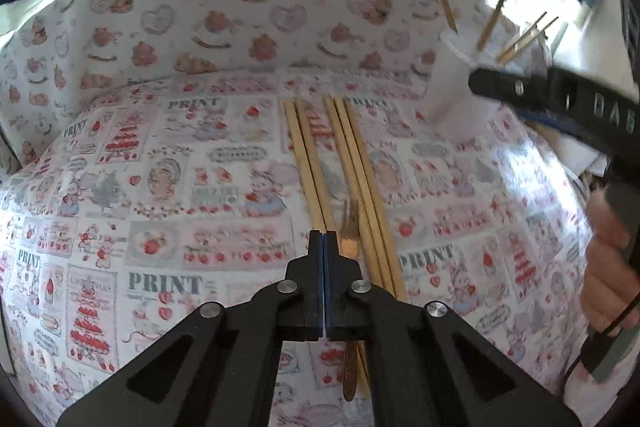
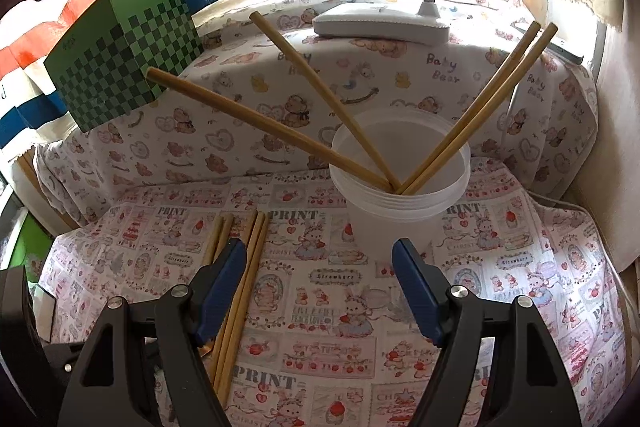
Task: Organize utensils
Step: 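Close the left tool on a bamboo stick beside the fork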
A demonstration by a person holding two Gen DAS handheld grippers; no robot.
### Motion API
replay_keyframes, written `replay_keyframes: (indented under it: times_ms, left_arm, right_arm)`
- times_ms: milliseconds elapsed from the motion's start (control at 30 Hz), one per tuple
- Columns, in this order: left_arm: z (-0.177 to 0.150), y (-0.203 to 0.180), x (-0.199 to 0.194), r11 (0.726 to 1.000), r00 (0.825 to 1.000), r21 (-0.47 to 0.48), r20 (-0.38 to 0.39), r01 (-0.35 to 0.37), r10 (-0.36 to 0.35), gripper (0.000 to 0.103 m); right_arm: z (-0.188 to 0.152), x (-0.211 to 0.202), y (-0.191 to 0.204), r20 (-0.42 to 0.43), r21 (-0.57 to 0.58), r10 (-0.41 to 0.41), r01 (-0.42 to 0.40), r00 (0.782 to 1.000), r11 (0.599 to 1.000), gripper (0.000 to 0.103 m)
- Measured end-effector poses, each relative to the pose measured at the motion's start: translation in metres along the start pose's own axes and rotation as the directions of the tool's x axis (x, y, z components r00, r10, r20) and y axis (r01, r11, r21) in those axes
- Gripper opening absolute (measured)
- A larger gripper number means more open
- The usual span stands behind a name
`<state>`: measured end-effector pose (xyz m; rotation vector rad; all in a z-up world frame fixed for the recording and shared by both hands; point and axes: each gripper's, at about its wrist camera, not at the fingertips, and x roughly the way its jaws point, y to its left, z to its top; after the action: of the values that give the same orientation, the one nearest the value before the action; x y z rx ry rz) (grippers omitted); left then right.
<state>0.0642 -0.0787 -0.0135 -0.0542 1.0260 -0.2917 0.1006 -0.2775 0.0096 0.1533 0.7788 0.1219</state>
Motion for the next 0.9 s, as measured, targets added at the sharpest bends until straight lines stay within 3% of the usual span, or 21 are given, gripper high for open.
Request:
replay_keyframes:
  times_ms: [167, 367, 500, 633, 800, 900]
  left_arm:
    - [0.007, 0.01, -0.007, 1.0, 0.999, -0.019, 0.038, -0.021, 0.022, 0.0]
    - [0.011, 0.028, 0.005, 0.996, 0.998, -0.063, -0.002, -0.069, 0.069, 0.0]
    - [0.013, 0.031, 0.009, 0.997, 1.0, -0.073, 0.006, -0.021, 0.022, 0.0]
    - [0.01, 0.015, 0.002, 0.996, 0.996, -0.004, 0.018, 0.087, -0.087, 0.0]
    - [0.001, -0.018, -0.001, 0.988, 0.994, 0.125, 0.057, 0.086, -0.094, 0.005]
    - [0.0, -0.026, 0.003, 0.986, 0.995, 0.15, 0.06, 0.07, -0.08, 0.007]
  right_arm:
    - [0.0, 0.002, -0.002, -0.007, 0.011, -0.003, 0.003, 1.0, 1.0, 0.077]
    - [-0.002, 0.011, -0.007, -0.04, 0.032, -0.001, 0.002, 0.999, 0.999, 0.077]
    - [-0.001, 0.015, -0.01, -0.048, 0.038, -0.011, 0.013, 0.999, 0.999, 0.077]
    - [0.0, 0.015, -0.014, -0.054, 0.055, -0.001, 0.004, 0.999, 0.998, 0.077]
    - [0.0, 0.014, -0.014, -0.058, 0.056, 0.002, 0.001, 0.998, 0.998, 0.077]
    - [0.0, 0.015, -0.014, -0.063, 0.052, 0.003, 0.0, 0.998, 0.999, 0.077]
